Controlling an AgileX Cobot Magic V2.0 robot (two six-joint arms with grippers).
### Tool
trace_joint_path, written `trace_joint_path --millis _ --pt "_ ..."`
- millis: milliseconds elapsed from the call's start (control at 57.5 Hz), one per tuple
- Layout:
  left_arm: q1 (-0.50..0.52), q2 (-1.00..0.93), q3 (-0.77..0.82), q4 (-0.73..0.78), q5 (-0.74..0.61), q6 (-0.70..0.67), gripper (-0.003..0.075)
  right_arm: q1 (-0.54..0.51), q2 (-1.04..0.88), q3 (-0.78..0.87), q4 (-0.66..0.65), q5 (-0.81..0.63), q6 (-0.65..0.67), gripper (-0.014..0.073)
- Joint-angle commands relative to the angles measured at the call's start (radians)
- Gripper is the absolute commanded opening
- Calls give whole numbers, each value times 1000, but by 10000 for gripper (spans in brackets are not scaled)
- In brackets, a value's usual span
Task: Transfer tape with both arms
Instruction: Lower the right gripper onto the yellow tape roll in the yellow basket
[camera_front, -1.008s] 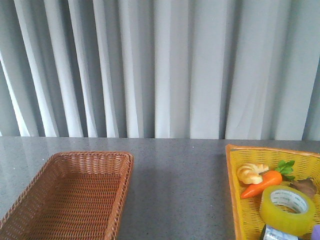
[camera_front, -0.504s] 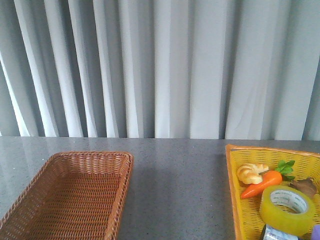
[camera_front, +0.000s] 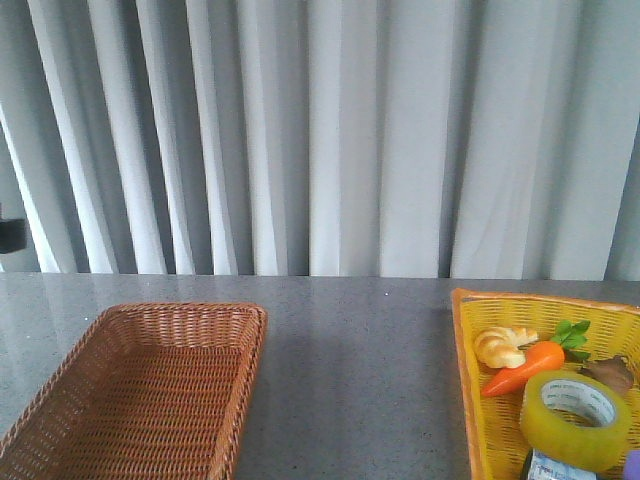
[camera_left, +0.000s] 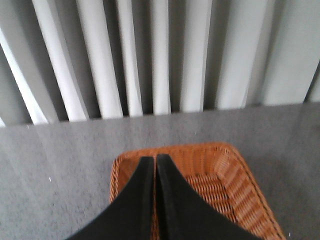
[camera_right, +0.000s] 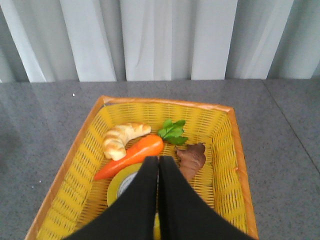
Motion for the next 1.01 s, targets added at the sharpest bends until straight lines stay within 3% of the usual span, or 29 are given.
trace_joint_path --millis 0,139,330,556,661,765,991 --pt "-5 81 -104 -4 64 0 -5 -5 28 -37 -21 -34 -7 -6" --pt "-5 147 -178 -8 139 -7 -5 -5 60 -37 -42 7 -10 3" --pt "-5 155 -185 -9 109 -17 -1 -5 72 -39 -50 9 -8 89" --pt "-5 155 -185 -10 91 -16 64 -5 87 -40 -43 44 1 412" --pt "-5 156 -185 -10 83 -16 147 -5 87 -40 -34 31 8 573" --pt "-5 163 -185 -10 75 -16 269 -5 87 -40 -37 21 7 657" --pt "-5 187 -185 -11 80 -16 557 -5 100 -40 -20 -25 54 632"
